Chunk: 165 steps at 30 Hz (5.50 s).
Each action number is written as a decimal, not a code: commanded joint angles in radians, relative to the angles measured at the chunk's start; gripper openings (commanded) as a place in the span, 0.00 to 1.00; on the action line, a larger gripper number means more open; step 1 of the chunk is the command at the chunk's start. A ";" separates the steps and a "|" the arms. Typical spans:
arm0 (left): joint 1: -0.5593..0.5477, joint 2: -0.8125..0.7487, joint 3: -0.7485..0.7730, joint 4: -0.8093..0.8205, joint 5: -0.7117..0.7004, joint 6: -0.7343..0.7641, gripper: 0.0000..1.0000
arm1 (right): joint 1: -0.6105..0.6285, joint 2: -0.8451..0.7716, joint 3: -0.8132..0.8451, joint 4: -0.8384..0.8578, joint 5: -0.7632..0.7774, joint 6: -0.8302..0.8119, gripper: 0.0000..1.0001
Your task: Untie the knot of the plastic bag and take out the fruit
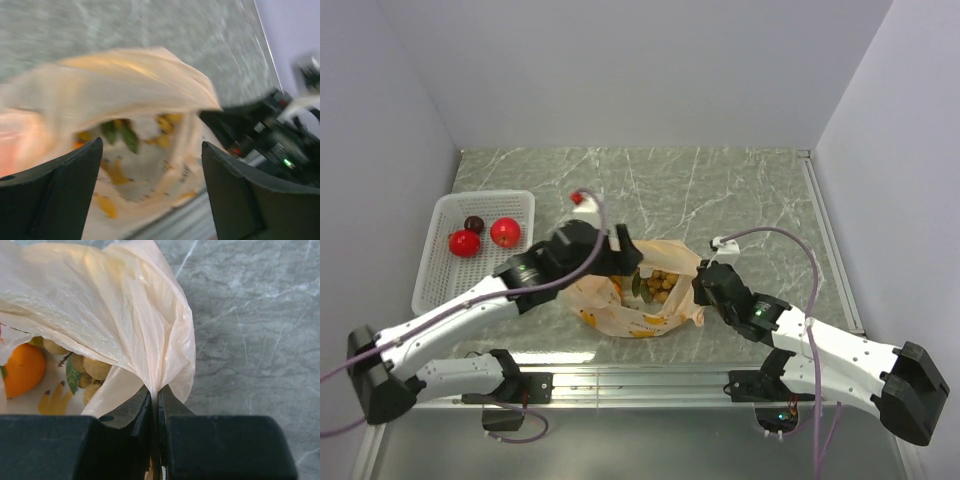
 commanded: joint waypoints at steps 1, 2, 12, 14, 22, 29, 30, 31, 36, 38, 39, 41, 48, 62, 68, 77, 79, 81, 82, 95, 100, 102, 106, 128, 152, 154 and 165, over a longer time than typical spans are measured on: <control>-0.124 0.128 0.090 0.027 0.003 -0.028 0.83 | -0.006 0.004 -0.017 -0.015 0.031 0.030 0.12; -0.136 0.160 0.095 0.027 -0.005 -0.041 0.79 | -0.006 -0.003 -0.023 -0.015 0.028 0.032 0.12; -0.175 0.456 0.099 0.127 -0.077 -0.166 0.81 | -0.006 -0.066 -0.034 -0.027 0.011 0.030 0.12; -0.175 0.490 0.107 0.157 -0.083 -0.154 0.84 | -0.007 -0.065 -0.035 -0.023 0.008 0.030 0.12; -0.175 0.696 0.167 0.251 -0.031 -0.101 0.90 | -0.004 -0.062 -0.041 -0.018 -0.013 0.037 0.12; -0.175 0.750 0.163 0.300 -0.020 -0.103 0.70 | -0.007 -0.030 -0.045 0.002 -0.024 0.050 0.12; -0.175 0.745 0.163 0.292 -0.019 -0.097 0.63 | -0.006 -0.028 -0.045 0.002 -0.022 0.050 0.12; -0.175 0.738 0.161 0.288 -0.019 -0.092 0.55 | -0.006 -0.028 -0.043 0.000 -0.019 0.049 0.12; -0.175 0.627 0.106 0.279 -0.028 -0.072 0.24 | -0.006 -0.031 -0.012 -0.029 0.045 0.030 0.12; -0.175 0.595 0.089 0.271 -0.020 -0.068 0.22 | -0.006 -0.028 0.012 -0.050 0.073 0.024 0.12; -0.175 0.564 0.071 0.268 -0.016 -0.063 0.22 | -0.007 -0.023 0.021 -0.057 0.102 0.018 0.12; -0.175 0.532 0.049 0.263 0.000 -0.060 0.20 | -0.018 -0.010 0.050 -0.075 0.122 0.017 0.12; -0.184 0.362 -0.064 0.254 0.145 0.018 0.19 | -0.050 0.058 0.161 -0.133 0.198 0.012 0.12; -0.124 -0.039 -0.154 0.375 0.079 0.072 0.16 | -0.046 0.142 0.115 -0.037 0.045 0.000 0.11; -0.011 -0.002 -0.022 0.443 0.038 0.020 0.17 | 0.020 0.155 0.097 -0.057 0.060 0.030 0.11; 0.429 0.069 0.133 0.158 -0.157 0.034 0.18 | 0.039 0.103 0.083 -0.077 0.076 0.037 0.11; 0.541 0.072 0.132 0.108 -0.181 0.044 0.18 | 0.039 0.089 0.083 -0.080 0.076 0.034 0.11; 0.612 0.073 0.130 0.026 -0.197 0.037 0.18 | 0.037 0.073 0.080 -0.080 0.074 0.032 0.11; 0.672 0.066 0.123 0.004 -0.209 0.034 0.18 | 0.037 0.066 0.081 -0.081 0.076 0.032 0.11; 0.977 0.050 -0.057 -0.100 -0.097 0.124 0.50 | 0.037 0.006 0.063 -0.087 0.070 0.011 0.11; 0.984 0.010 -0.078 -0.132 -0.097 0.140 0.98 | 0.037 -0.008 0.060 -0.086 0.063 0.001 0.12; 0.984 -0.014 -0.063 -0.146 -0.094 0.144 0.99 | 0.039 -0.008 0.064 -0.087 0.068 -0.006 0.12; 0.945 -0.072 -0.029 -0.160 0.073 0.156 0.99 | 0.039 -0.011 0.077 -0.089 0.088 -0.025 0.12; -0.297 0.478 0.356 -0.195 -0.195 0.038 0.78 | 0.042 -0.033 0.054 -0.064 0.083 -0.029 0.11; -0.310 0.112 -0.377 0.027 -0.414 -0.519 0.99 | 0.043 -0.028 0.009 -0.011 0.065 -0.008 0.11; -0.310 0.092 -0.387 0.065 -0.430 -0.491 0.99 | 0.043 -0.029 0.011 -0.008 0.062 -0.008 0.11; -0.377 0.098 -0.200 -0.115 -0.571 -0.521 0.92 | 0.045 -0.013 0.037 -0.008 0.050 -0.014 0.11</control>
